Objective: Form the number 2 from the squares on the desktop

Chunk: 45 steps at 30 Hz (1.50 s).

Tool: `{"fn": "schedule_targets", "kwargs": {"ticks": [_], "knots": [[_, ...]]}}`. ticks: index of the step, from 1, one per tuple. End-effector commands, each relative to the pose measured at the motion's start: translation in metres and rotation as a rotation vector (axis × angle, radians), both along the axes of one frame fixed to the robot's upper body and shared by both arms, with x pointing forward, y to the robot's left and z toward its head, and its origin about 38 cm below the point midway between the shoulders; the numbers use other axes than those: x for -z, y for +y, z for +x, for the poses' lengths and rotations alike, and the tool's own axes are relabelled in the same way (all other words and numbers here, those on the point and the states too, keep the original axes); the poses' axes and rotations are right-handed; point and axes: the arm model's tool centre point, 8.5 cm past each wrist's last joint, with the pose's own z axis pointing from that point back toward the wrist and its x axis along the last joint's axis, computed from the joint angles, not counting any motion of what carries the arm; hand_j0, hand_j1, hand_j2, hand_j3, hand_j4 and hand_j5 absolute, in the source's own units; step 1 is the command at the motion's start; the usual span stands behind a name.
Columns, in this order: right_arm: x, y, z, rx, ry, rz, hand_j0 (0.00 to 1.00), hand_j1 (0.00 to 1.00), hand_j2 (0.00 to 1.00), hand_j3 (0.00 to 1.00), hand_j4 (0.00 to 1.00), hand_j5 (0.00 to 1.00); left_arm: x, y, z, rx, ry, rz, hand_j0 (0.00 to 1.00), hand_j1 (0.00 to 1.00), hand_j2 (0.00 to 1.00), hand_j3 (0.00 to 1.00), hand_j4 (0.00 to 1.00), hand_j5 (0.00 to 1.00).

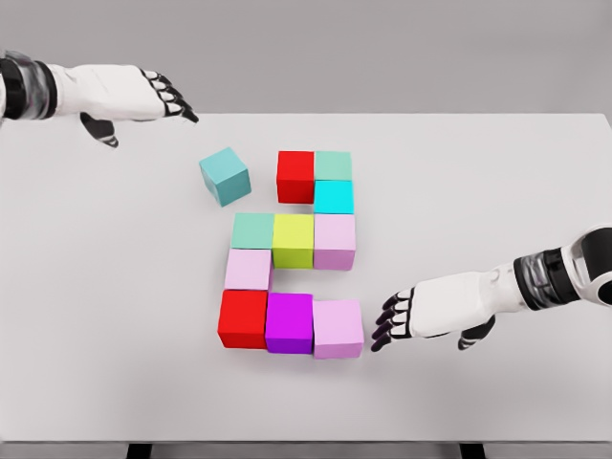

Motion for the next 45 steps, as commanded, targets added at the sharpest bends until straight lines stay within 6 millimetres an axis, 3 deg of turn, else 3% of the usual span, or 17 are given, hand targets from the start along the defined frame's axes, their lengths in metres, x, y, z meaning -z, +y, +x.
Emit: {"fn": "schedule_targets", "kwargs": {"ticks": [1, 7, 9, 19, 31, 45], "knots": [[-0.003, 0.001, 0.000, 0.016, 0.028, 0.032, 1.00, 1.00, 1.00, 1.00, 1.00, 1.00, 0.054, 0.003, -0.006, -0.011, 0.193, -0.013, 0.98, 0.98, 0.98, 0.98, 0.98, 0.98], [-0.004, -0.003, -0.001, 0.031, 0.047, 0.044, 1.00, 1.00, 1.00, 1.00, 1.00, 1.00, 0.065, 0.033, -0.013, -0.069, 0.244, 0.020, 0.99, 0.99, 0.99, 0.99, 0.99, 0.99], [-0.004, -0.003, -0.001, 0.031, 0.047, 0.044, 1.00, 1.00, 1.00, 1.00, 1.00, 1.00, 0.066, 0.033, -0.013, -0.068, 0.248, 0.023, 0.99, 0.99, 0.99, 0.99, 0.99, 0.99], [0.002, 0.002, -0.005, 0.017, 0.064, 0.044, 1.00, 1.00, 1.00, 1.00, 1.00, 1.00, 0.082, 0.001, -0.002, -0.033, 0.273, 0.023, 0.99, 0.99, 0.99, 0.99, 0.99, 0.99], [0.003, 0.006, -0.006, 0.012, 0.077, 0.053, 1.00, 1.00, 1.00, 1.00, 1.00, 1.00, 0.092, 0.003, 0.009, -0.076, 0.288, 0.029, 0.99, 0.99, 0.99, 0.99, 0.99, 0.99], [0.004, 0.011, -0.006, 0.000, 0.082, 0.061, 1.00, 1.00, 1.00, 1.00, 1.00, 1.00, 0.088, -0.004, 0.012, -0.067, 0.278, 0.028, 1.00, 1.00, 1.00, 1.00, 1.00, 1.00]]}}
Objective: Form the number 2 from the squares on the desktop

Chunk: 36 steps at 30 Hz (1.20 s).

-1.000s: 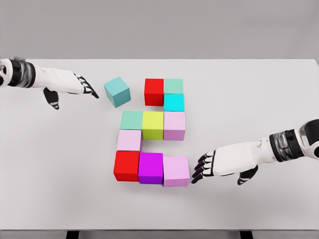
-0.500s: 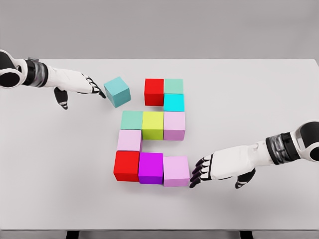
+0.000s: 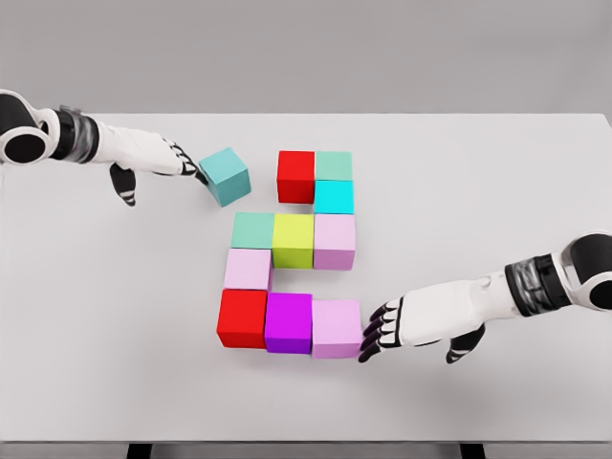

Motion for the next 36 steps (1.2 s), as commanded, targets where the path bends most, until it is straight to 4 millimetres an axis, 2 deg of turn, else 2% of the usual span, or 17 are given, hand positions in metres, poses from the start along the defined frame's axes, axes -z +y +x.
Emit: {"fn": "schedule_targets", "kwargs": {"ticks": [1, 6, 18, 23, 24, 26, 29, 31, 32, 33, 34, 36], "knots": [[0.000, 0.001, 0.000, 0.001, 0.005, 0.005, 1.00, 1.00, 1.00, 1.00, 1.00, 1.00, 0.000, 0.000, 0.000, -0.003, -0.001, -0.003, 1.00, 1.00, 1.00, 1.00, 1.00, 1.00], [0.001, 0.001, -0.001, 0.000, 0.009, 0.003, 1.00, 1.00, 1.00, 1.00, 1.00, 1.00, 0.002, 0.008, 0.003, -0.028, 0.003, 0.006, 1.00, 1.00, 1.00, 1.00, 1.00, 1.00], [0.003, 0.000, -0.002, -0.001, 0.014, -0.001, 1.00, 1.00, 1.00, 1.00, 1.00, 1.00, 0.004, 0.002, 0.007, -0.031, 0.005, 0.001, 1.00, 1.00, 1.00, 1.00, 1.00, 1.00], [-0.007, -0.020, 0.003, 0.048, -0.014, -0.024, 1.00, 1.00, 1.00, 1.00, 1.00, 1.00, 0.005, 0.001, 0.010, -0.044, 0.008, -0.003, 1.00, 1.00, 1.00, 1.00, 1.00, 1.00], [-0.012, -0.025, 0.005, 0.061, -0.028, -0.025, 1.00, 1.00, 1.00, 1.00, 1.00, 1.00, 0.005, 0.001, 0.010, -0.044, 0.008, -0.003, 1.00, 1.00, 1.00, 1.00, 1.00, 1.00], [-0.037, -0.043, 0.019, 0.122, -0.101, -0.017, 1.00, 1.00, 1.00, 1.00, 1.00, 1.00, 0.006, 0.004, 0.011, -0.052, 0.010, -0.002, 1.00, 1.00, 1.00, 1.00, 1.00, 1.00], [-0.096, -0.067, 0.053, 0.255, -0.237, 0.088, 1.00, 1.00, 1.00, 1.00, 1.00, 1.00, 0.007, 0.008, 0.012, -0.066, 0.012, 0.000, 1.00, 1.00, 1.00, 1.00, 1.00, 1.00], [-0.146, -0.097, 0.081, 0.386, -0.345, 0.194, 1.00, 1.00, 1.00, 1.00, 1.00, 1.00, 0.005, 0.007, 0.013, -0.066, 0.008, -0.001, 1.00, 1.00, 1.00, 1.00, 1.00, 1.00], [-0.159, -0.100, 0.089, 0.414, -0.378, 0.241, 1.00, 1.00, 1.00, 1.00, 1.00, 1.00, 0.004, 0.007, 0.013, -0.066, 0.007, -0.001, 1.00, 1.00, 1.00, 1.00, 1.00, 1.00], [-0.162, -0.101, 0.097, 0.440, -0.387, 0.291, 1.00, 1.00, 1.00, 1.00, 1.00, 1.00, 0.004, 0.007, 0.013, -0.067, 0.007, -0.001, 1.00, 1.00, 1.00, 1.00, 1.00, 1.00], [-0.155, -0.108, 0.099, 0.473, -0.371, 0.308, 1.00, 1.00, 1.00, 1.00, 1.00, 1.00, 0.005, 0.006, 0.014, -0.066, 0.008, -0.002, 1.00, 1.00, 1.00, 1.00, 1.00, 1.00], [-0.150, -0.110, 0.115, 0.526, -0.368, 0.370, 1.00, 1.00, 1.00, 1.00, 1.00, 1.00, 0.005, 0.005, 0.014, -0.065, 0.009, -0.003, 1.00, 1.00, 1.00, 1.00, 1.00, 1.00]]}}
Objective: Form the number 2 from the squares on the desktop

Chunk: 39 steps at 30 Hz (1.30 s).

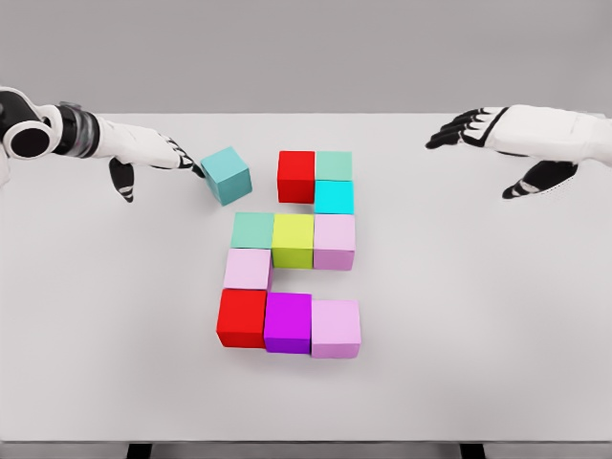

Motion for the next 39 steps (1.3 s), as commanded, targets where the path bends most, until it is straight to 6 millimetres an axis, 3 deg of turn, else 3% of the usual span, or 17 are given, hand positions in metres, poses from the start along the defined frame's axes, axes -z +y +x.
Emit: {"fn": "schedule_targets", "kwargs": {"ticks": [1, 3, 8, 10, 17, 19, 39], "knots": [[-0.016, -0.013, 0.018, 0.073, -0.045, 0.094, 1.00, 1.00, 1.00, 1.00, 1.00, 1.00, 0.000, -0.002, 0.001, -0.002, 0.000, -0.007, 1.00, 1.00, 1.00, 1.00, 1.00, 1.00], [-0.016, -0.012, 0.020, 0.076, -0.051, 0.114, 1.00, 1.00, 1.00, 1.00, 1.00, 1.00, 0.000, -0.003, 0.001, -0.002, 0.000, -0.008, 1.00, 1.00, 1.00, 1.00, 1.00, 1.00], [0.014, -0.021, 0.014, 0.104, 0.019, 0.106, 1.00, 1.00, 1.00, 1.00, 1.00, 1.00, 0.000, -0.006, 0.003, -0.001, 0.000, -0.011, 1.00, 1.00, 1.00, 1.00, 1.00, 1.00], [0.007, -0.016, 0.016, 0.091, 0.000, 0.118, 1.00, 1.00, 1.00, 1.00, 1.00, 1.00, -0.001, -0.009, 0.003, 0.004, -0.001, -0.013, 1.00, 1.00, 1.00, 1.00, 1.00, 1.00], [0.015, -0.020, 0.014, 0.103, 0.021, 0.111, 1.00, 1.00, 1.00, 1.00, 1.00, 1.00, 0.001, -0.010, 0.006, -0.008, 0.003, -0.015, 1.00, 1.00, 1.00, 1.00, 1.00, 1.00], [0.026, -0.022, 0.011, 0.108, 0.047, 0.108, 1.00, 1.00, 1.00, 1.00, 1.00, 1.00, 0.001, -0.011, 0.006, -0.006, 0.003, -0.016, 1.00, 1.00, 1.00, 1.00, 1.00, 1.00], [0.025, -0.030, 0.015, 0.133, 0.045, 0.106, 1.00, 1.00, 1.00, 1.00, 1.00, 1.00, -0.005, -0.026, 0.018, -0.013, -0.005, -0.025, 1.00, 1.00, 1.00, 1.00, 1.00, 1.00]]}}
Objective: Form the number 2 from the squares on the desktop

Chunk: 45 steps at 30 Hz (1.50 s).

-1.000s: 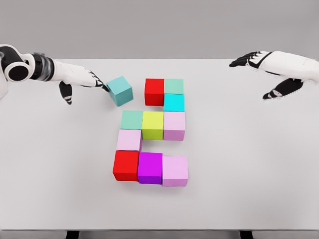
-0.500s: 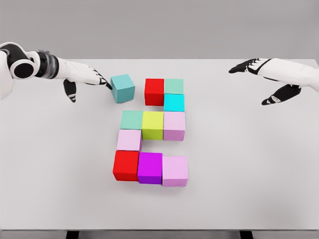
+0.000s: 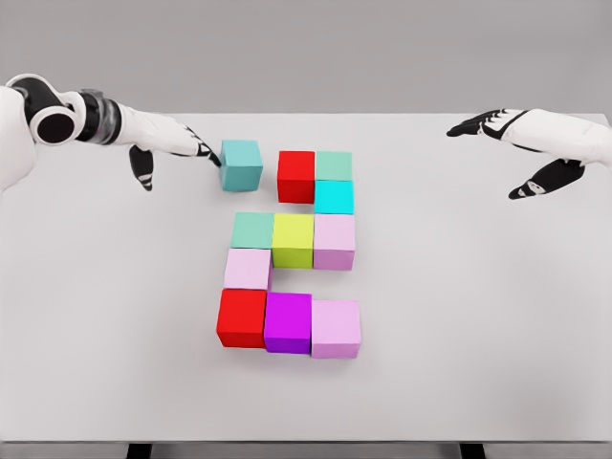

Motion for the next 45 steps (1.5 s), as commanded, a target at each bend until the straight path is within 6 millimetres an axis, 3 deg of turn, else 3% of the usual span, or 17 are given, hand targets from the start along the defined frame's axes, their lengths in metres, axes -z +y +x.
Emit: {"fn": "schedule_targets", "kwargs": {"ticks": [1, 11, 14, 24, 34, 45], "knots": [[-0.001, -0.001, 0.000, 0.004, 0.001, 0.004, 1.00, 1.00, 1.00, 1.00, 1.00, 1.00, 0.001, 0.000, 0.001, -0.009, 0.003, -0.005, 1.00, 1.00, 1.00, 1.00, 1.00, 1.00], [0.003, -0.006, -0.003, 0.013, 0.013, -0.004, 1.00, 1.00, 1.00, 1.00, 1.00, 1.00, -0.001, 0.003, 0.006, -0.033, 0.003, -0.003, 1.00, 1.00, 1.00, 1.00, 1.00, 1.00], [0.013, -0.008, -0.006, 0.017, 0.037, -0.004, 1.00, 1.00, 1.00, 1.00, 1.00, 1.00, -0.001, -0.003, 0.007, -0.025, 0.003, -0.007, 1.00, 1.00, 1.00, 1.00, 1.00, 1.00], [0.011, -0.005, -0.005, 0.012, 0.031, -0.002, 1.00, 1.00, 1.00, 1.00, 1.00, 1.00, -0.001, -0.005, 0.007, -0.022, 0.003, -0.008, 1.00, 1.00, 1.00, 1.00, 1.00, 1.00], [0.009, -0.006, -0.005, 0.012, 0.027, -0.001, 1.00, 1.00, 1.00, 1.00, 1.00, 1.00, 0.002, 0.007, 0.009, -0.060, 0.010, -0.002, 1.00, 1.00, 1.00, 1.00, 1.00, 1.00], [0.010, -0.007, -0.005, 0.015, 0.029, -0.002, 1.00, 1.00, 1.00, 1.00, 1.00, 1.00, -0.009, -0.005, 0.015, -0.049, -0.009, -0.021, 1.00, 1.00, 1.00, 1.00, 1.00, 1.00]]}}
